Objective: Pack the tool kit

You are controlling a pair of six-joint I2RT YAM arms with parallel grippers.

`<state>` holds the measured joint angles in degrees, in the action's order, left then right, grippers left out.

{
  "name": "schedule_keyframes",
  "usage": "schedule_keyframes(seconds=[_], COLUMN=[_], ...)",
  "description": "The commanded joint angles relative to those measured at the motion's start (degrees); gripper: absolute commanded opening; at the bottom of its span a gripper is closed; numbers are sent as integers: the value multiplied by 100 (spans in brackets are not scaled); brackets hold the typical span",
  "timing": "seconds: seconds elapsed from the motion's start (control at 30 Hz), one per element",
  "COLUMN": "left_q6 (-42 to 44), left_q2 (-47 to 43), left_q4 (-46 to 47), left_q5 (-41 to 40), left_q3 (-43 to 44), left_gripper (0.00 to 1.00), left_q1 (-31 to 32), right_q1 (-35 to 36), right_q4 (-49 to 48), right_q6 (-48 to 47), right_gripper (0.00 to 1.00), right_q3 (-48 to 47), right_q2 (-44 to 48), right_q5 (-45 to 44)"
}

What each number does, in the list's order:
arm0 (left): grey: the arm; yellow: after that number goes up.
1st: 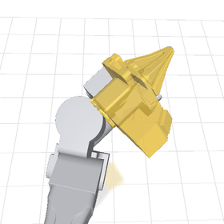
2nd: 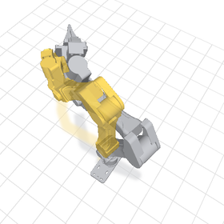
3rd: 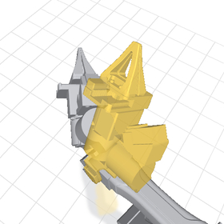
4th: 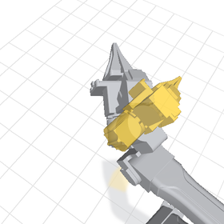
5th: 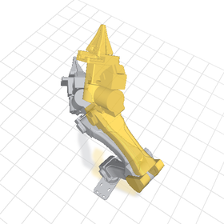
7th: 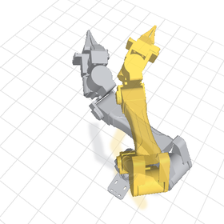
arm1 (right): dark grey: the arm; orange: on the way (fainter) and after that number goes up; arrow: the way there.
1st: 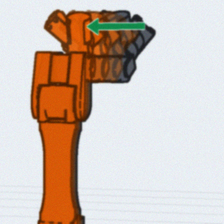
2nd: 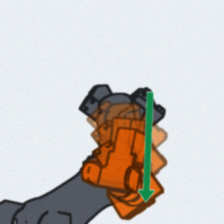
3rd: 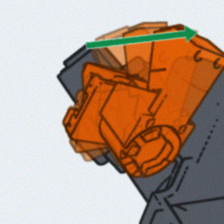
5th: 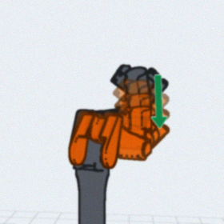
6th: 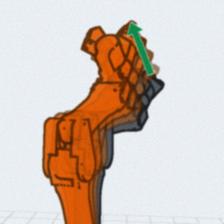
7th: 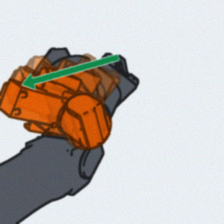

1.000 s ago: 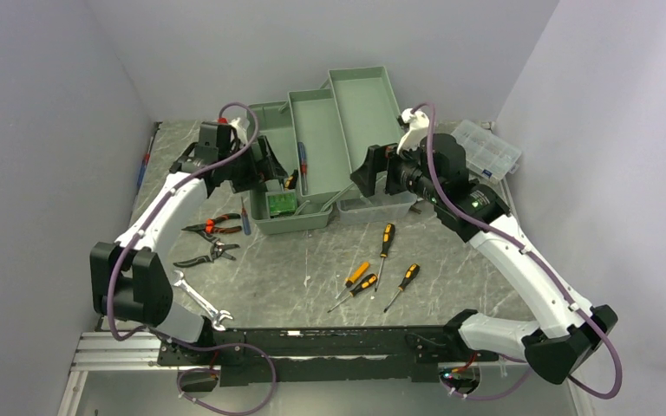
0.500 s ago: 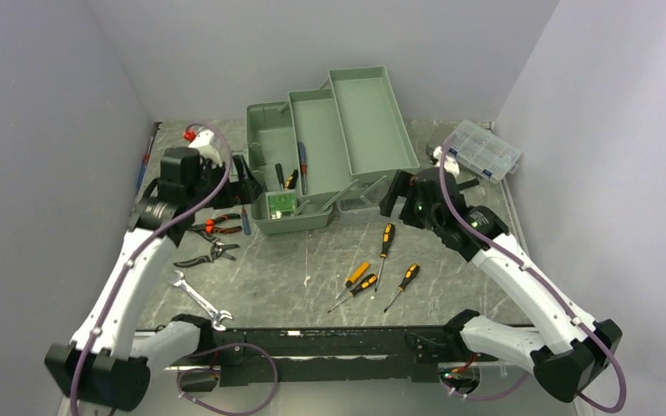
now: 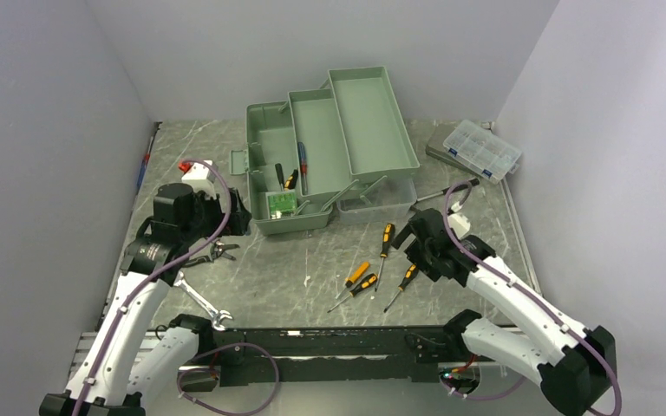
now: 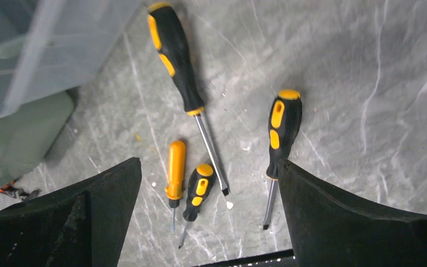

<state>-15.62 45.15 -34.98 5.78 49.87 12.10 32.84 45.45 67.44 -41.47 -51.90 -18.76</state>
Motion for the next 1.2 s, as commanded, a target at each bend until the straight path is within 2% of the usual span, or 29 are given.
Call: schedule_keyframes(seconds=[0.0, 0.1, 0.3, 0.5, 0.7, 1.03, 1.17], left_q6=[496, 627, 670, 688, 648, 664, 651], left_q2=[-123, -260, -458, -527, -641, -690, -691], left_q4=[200, 272, 500, 538, 622, 674, 677], left_q5=[-190, -186, 56, 229, 454, 594, 657], left_q3=[89, -38, -337, -367, -435, -443, -449], left_gripper=[99, 99, 99, 99, 99, 99, 99], left_q1=[13, 12, 12, 12, 12, 13, 14], right_q1=[162, 395, 1136, 1516, 1726, 1849, 1860], right_q4=[-516, -785, -786, -1000, -1016, -1041, -1160], right_q6=[934, 1355, 2120, 2598, 2878, 3043, 3134], right_gripper=[89, 80, 72, 62, 55, 53, 43], right_q3=[392, 613, 499, 435, 310, 53, 26], right_q2=[-239, -398, -956, -1563, -1966, -2463, -2705], right_q5=[451, 550, 247, 319, 323, 334, 338])
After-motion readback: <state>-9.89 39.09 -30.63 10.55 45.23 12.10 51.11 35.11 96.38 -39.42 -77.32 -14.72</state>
